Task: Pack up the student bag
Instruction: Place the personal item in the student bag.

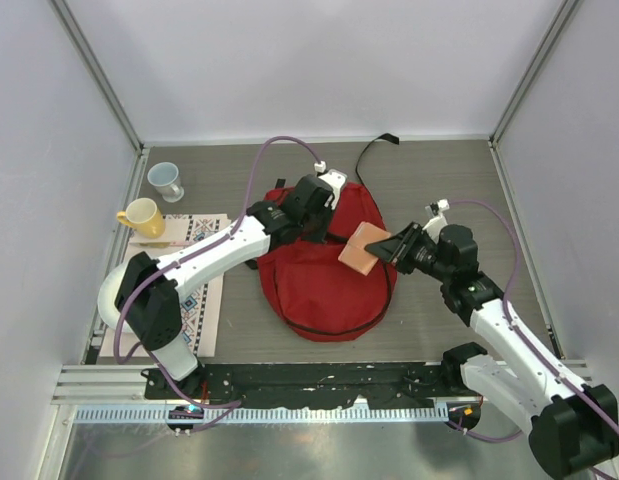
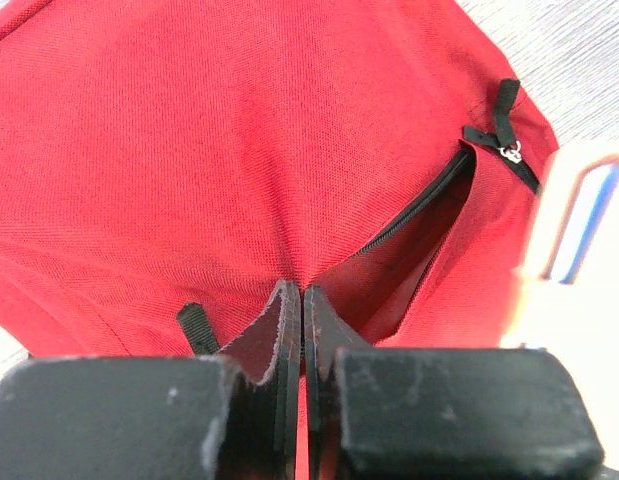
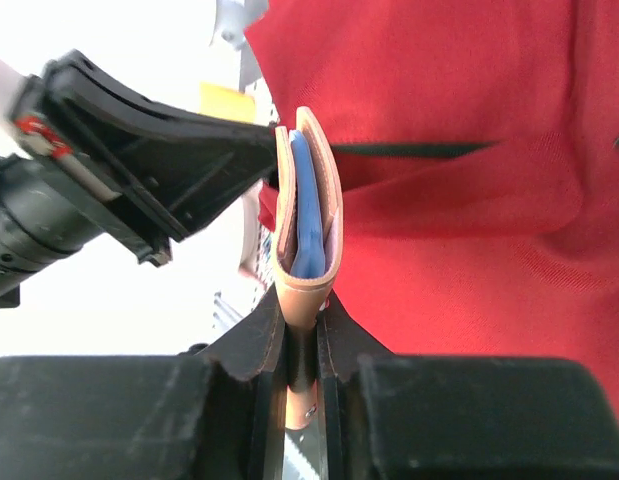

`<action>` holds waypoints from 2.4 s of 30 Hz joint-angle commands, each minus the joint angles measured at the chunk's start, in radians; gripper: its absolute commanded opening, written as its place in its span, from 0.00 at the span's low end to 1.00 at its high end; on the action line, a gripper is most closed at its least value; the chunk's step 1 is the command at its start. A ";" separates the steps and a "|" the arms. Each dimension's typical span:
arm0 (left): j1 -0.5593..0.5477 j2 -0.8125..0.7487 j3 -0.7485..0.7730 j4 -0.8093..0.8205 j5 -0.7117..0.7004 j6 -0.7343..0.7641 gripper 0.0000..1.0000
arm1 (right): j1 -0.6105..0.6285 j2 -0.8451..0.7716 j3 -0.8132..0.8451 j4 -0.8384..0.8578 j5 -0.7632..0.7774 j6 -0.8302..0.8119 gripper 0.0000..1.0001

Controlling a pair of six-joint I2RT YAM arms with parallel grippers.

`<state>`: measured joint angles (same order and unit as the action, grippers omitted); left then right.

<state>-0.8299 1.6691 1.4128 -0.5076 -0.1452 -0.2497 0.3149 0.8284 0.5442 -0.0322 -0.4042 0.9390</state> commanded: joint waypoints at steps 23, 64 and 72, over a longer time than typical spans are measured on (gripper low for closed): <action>-0.012 -0.092 -0.015 0.052 0.012 -0.281 0.05 | 0.099 0.366 -0.176 0.555 -0.200 0.282 0.01; -0.011 -0.180 -0.166 0.107 0.085 -0.361 0.07 | 0.119 0.537 -0.242 1.072 0.171 0.437 0.01; -0.017 -0.164 -0.163 0.144 0.130 -0.419 0.06 | 0.115 0.534 -0.244 1.153 0.318 0.455 0.01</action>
<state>-0.8310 1.5421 1.2469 -0.4026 -0.0933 -0.6067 0.4435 1.3746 0.2924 0.9588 -0.2474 1.3861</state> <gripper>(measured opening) 0.068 0.164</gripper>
